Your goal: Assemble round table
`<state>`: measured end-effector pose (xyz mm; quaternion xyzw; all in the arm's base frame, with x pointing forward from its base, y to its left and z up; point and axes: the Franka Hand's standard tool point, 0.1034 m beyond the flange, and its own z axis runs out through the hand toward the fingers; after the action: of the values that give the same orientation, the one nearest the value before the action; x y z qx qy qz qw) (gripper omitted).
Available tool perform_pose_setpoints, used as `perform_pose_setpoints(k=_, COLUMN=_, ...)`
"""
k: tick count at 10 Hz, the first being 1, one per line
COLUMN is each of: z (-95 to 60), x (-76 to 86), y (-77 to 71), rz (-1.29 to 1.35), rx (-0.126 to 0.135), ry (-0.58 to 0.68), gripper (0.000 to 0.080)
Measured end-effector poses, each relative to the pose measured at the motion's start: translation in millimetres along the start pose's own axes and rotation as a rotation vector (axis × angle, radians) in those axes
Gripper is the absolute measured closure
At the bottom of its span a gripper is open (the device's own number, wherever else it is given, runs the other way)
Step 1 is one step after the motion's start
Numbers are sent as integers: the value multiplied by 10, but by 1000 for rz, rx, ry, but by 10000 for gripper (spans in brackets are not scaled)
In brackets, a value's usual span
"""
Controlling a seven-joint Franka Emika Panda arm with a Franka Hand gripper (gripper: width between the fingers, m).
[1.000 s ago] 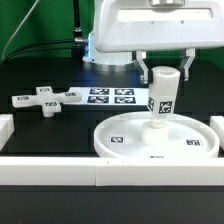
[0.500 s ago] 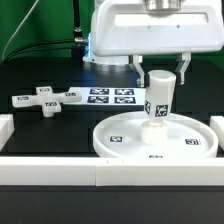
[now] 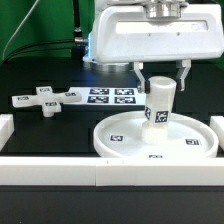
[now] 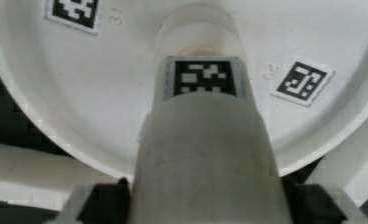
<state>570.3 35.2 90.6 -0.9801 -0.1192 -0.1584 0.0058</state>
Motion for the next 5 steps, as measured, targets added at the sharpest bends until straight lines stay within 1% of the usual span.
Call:
perform_pose_setpoints(k=2, z=1, x=-2, y=-1, rz=0, rx=0, ry=-1, gripper=389)
perform_pose_setpoints(k=3, z=2, x=-2, y=-1, rz=0, rx=0, ry=-1, gripper=231)
perform_pose_setpoints(k=4, z=-1, x=5, y=-4, rz=-2, rx=2, ry=-6, gripper=164)
perform_pose_setpoints(k=5, z=-20, x=48, y=-3, rz=-3, rx=4, ry=-8, gripper=164)
